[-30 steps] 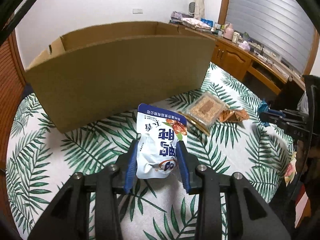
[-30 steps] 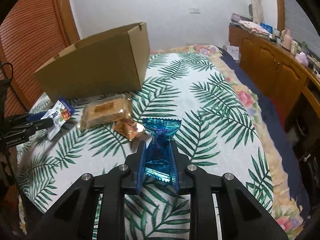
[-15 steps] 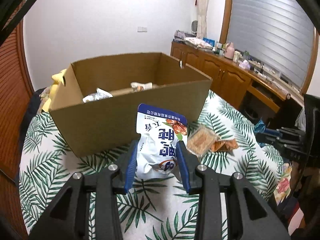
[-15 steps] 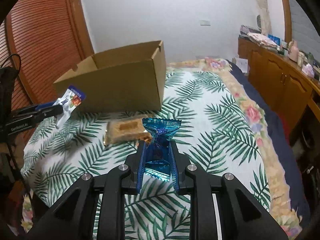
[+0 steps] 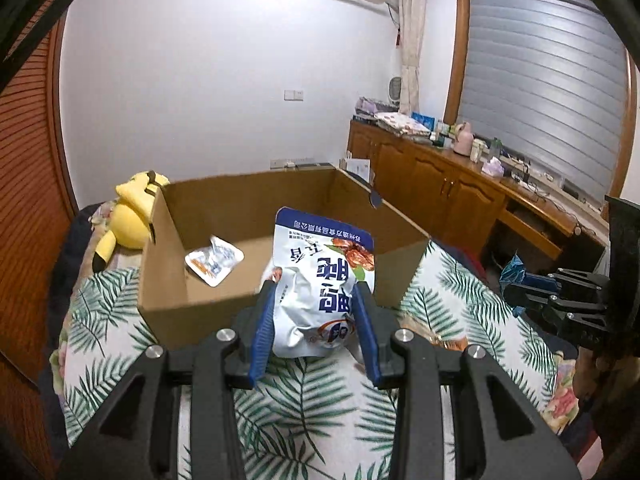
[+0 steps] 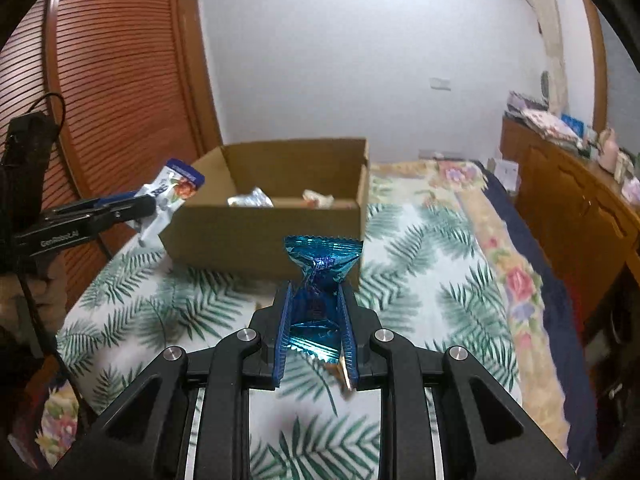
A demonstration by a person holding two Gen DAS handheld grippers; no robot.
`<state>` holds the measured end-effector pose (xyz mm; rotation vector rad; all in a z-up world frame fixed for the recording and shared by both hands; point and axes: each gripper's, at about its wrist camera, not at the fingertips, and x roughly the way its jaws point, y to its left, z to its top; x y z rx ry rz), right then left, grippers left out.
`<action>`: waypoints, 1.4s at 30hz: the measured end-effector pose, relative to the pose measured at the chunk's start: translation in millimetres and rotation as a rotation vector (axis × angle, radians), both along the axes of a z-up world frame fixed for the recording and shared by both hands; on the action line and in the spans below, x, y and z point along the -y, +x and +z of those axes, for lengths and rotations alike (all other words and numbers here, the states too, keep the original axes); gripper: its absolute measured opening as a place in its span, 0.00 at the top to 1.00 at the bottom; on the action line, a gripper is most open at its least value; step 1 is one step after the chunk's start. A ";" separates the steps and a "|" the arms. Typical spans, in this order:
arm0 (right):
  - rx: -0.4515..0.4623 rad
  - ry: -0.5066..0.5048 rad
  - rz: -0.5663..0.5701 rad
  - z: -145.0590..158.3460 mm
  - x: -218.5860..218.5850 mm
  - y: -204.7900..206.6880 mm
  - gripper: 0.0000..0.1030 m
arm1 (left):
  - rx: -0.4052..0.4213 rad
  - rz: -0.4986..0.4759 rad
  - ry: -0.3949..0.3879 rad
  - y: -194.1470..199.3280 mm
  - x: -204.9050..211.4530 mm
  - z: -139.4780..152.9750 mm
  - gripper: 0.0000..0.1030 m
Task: Organize snacks
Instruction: 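Lift both held snacks and carry them over the cardboard box, then open both grippers to drop the snacks into the box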
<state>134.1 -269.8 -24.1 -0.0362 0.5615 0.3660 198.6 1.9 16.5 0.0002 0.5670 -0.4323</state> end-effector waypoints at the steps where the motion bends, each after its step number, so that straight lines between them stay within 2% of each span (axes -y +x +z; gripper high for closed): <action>1: 0.007 -0.002 0.009 4.1 -3.4 4.3 0.80 | 0.005 0.004 -0.002 3.1 -0.9 2.2 0.66; 6: 0.043 -0.017 0.052 20.1 -21.4 25.1 0.80 | 0.023 0.034 -0.009 25.8 -7.5 11.3 0.66; 14: 0.068 -0.024 0.106 28.5 -46.3 63.5 0.80 | 0.004 0.070 -0.010 68.7 -16.1 7.7 0.66; 21: 0.052 -0.017 0.134 24.4 -60.9 100.4 0.80 | -0.054 0.105 0.012 111.3 -20.1 -15.4 0.65; 25: 0.042 -0.018 0.142 18.6 -68.2 117.5 0.80 | -0.096 0.124 -0.008 130.9 -24.1 -27.6 0.65; 33: 0.004 -0.078 0.141 1.1 -82.2 146.0 0.80 | -0.128 0.142 0.017 140.8 -17.8 -42.6 0.65; 42: -0.047 -0.099 0.134 -18.1 -86.8 153.5 0.80 | -0.144 0.144 0.057 147.5 -9.3 -49.3 0.64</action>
